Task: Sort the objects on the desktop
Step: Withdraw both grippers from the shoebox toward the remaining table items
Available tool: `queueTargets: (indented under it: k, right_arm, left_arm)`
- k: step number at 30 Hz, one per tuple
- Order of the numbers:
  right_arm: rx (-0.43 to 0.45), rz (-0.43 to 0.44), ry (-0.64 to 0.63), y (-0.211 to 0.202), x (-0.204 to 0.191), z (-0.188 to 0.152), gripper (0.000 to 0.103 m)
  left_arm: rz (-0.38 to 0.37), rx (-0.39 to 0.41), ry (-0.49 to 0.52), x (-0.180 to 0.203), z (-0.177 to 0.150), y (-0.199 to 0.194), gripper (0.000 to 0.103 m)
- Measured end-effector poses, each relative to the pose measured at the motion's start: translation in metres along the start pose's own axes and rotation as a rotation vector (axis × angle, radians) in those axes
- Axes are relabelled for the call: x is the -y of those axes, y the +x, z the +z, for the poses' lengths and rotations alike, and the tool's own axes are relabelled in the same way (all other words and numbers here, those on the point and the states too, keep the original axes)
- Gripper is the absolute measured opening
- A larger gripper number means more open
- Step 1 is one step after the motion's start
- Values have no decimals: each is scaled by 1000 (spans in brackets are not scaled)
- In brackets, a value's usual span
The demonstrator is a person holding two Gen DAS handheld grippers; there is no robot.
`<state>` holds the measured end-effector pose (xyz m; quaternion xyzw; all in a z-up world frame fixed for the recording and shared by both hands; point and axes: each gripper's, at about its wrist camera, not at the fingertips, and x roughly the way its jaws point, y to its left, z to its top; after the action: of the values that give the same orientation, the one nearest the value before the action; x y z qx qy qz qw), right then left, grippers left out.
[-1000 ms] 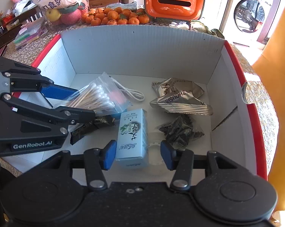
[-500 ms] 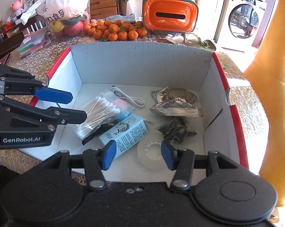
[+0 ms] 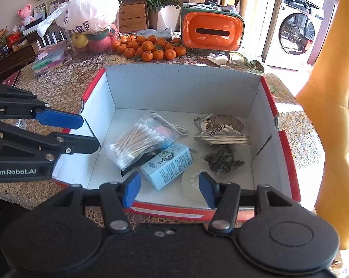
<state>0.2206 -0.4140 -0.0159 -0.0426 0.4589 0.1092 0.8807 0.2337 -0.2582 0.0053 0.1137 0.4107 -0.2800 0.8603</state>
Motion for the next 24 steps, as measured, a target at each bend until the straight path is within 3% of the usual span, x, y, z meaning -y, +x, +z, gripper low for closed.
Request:
queueTargets:
  k: [6,9,24]
  right_arm:
    - [52,-2,33,-15,-6,-4,59]
    - [75,2,39,-22,-10,-6,65]
    - [124,-6,24,-44,-48,-16,71]
  left_arm:
    - [1,28,-2,-3,-10,-19,48]
    - [-2,41,-1,-4,-16,-29,49]
    - [-3,106,-65,-25,-47,-76,66]
